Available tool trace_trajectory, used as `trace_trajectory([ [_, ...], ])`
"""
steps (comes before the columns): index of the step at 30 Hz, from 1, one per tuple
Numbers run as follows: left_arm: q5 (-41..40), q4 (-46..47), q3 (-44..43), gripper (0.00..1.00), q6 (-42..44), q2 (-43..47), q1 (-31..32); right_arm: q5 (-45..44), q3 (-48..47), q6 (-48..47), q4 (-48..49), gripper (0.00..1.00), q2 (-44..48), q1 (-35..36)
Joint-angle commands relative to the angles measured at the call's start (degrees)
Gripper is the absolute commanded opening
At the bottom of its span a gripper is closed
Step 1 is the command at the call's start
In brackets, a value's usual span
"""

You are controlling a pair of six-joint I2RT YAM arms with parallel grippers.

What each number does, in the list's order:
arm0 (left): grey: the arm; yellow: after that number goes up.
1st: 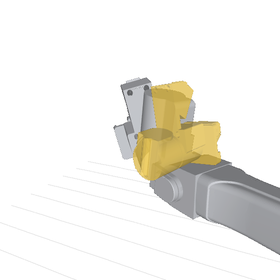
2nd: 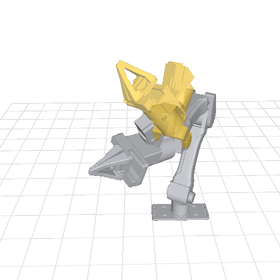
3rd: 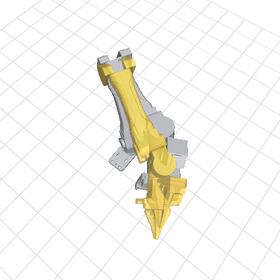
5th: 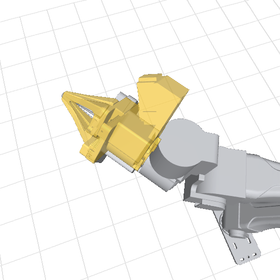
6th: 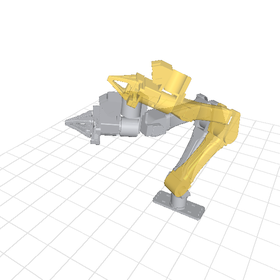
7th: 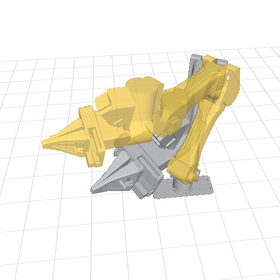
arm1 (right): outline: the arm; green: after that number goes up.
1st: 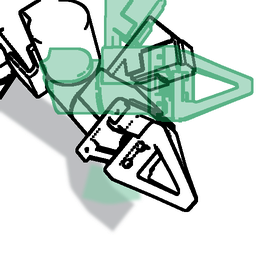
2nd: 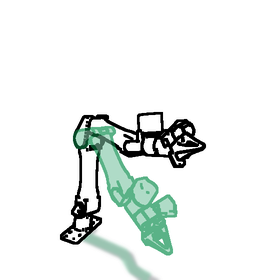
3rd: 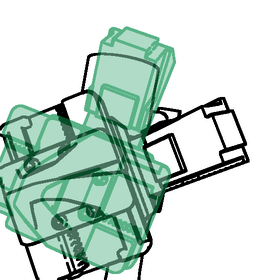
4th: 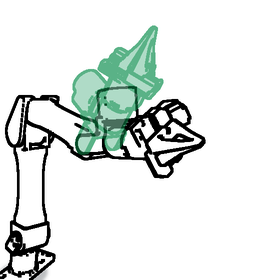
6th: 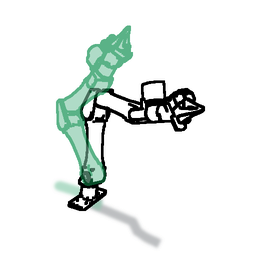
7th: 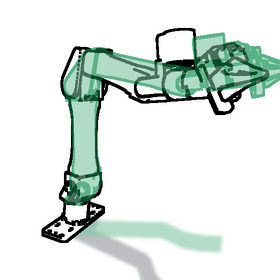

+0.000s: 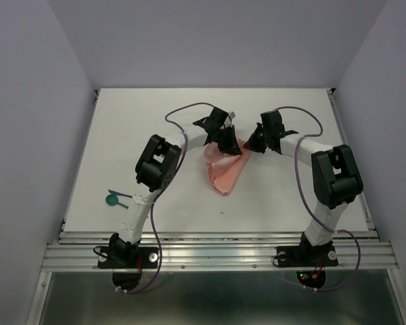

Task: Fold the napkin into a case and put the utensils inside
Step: Fold the 2/3-rectangle-folded napkin at the center of the board.

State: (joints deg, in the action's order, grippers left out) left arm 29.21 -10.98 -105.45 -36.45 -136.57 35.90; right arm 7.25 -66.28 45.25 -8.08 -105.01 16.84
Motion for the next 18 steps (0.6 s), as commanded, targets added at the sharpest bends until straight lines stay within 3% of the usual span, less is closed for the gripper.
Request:
trace_trajectory([
  [1,-1.35,-1.50,1.74,0.00,2.08,0.43,0.14,1.19,-3.06,-0.96,3.07,0.01,1.04,-0.41],
  [10,-1.44,-1.67,1.74,0.00,2.08,0.43,0.13,1.10,-5.35,-1.57,2.45,0.01,-0.89,-0.41],
  [18,-1.79,-2.29,1.39,0.00,2.52,0.96,0.14,-4.08,-7.90,-3.33,-0.80,0.01,-7.40,-0.41],
])
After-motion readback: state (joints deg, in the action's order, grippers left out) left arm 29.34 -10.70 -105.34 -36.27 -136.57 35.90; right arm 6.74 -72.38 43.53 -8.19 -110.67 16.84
